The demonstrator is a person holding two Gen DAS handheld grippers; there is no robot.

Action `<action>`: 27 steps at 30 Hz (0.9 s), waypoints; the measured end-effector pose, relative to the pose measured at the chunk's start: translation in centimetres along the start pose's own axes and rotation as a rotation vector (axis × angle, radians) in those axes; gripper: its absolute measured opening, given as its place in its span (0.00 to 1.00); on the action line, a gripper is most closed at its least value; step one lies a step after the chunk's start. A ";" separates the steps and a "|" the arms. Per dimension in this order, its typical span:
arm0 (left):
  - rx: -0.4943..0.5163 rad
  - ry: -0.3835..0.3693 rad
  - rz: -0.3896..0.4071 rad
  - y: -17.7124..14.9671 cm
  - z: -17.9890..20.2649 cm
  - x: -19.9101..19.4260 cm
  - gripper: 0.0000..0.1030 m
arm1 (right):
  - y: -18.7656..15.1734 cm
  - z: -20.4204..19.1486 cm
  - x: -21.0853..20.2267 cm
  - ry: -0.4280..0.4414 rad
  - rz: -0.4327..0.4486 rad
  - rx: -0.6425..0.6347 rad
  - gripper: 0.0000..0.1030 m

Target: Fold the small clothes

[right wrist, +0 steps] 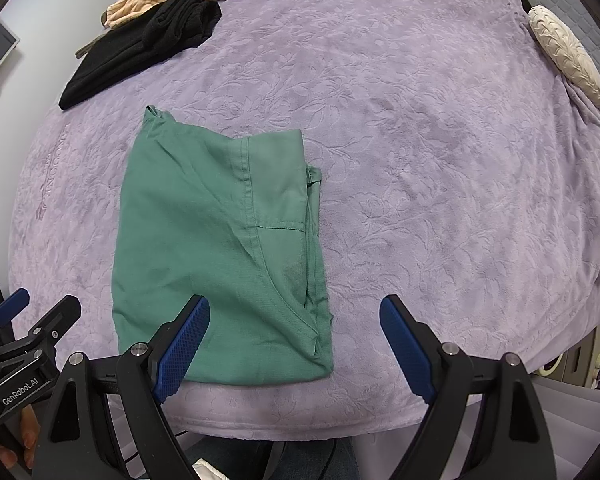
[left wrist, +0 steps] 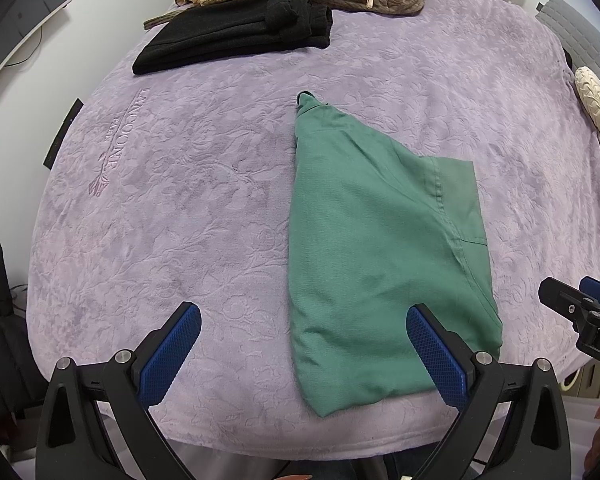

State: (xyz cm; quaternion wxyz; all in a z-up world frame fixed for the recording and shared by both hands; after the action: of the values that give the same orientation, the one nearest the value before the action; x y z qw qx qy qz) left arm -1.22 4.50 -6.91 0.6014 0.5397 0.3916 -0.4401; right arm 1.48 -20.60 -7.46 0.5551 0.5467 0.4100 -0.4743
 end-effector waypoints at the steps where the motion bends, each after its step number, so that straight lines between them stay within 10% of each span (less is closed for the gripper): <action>1: 0.000 0.000 0.000 0.0 0.0 0.0 1.00 | 0.0 0.0 0.0 0.000 0.000 0.000 0.86; 27: -0.004 0.004 -0.002 -0.2 -0.1 0.2 1.00 | 0.1 -0.1 0.0 -0.001 -0.002 0.001 0.86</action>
State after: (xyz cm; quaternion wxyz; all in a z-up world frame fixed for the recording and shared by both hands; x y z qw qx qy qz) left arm -1.33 4.56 -7.16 0.6014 0.5389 0.3942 -0.4388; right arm 1.57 -20.53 -7.44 0.5547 0.5462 0.4101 -0.4752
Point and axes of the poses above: each gripper's, at about its wrist camera, not at the fingertips, and x roughly the way its jaws point, z to its right, y to its top, the point moved 7 cm from there along x, roughly the way its jaws point, and after that the axes turned 9 degrees about -y, right-handed, at the moved point
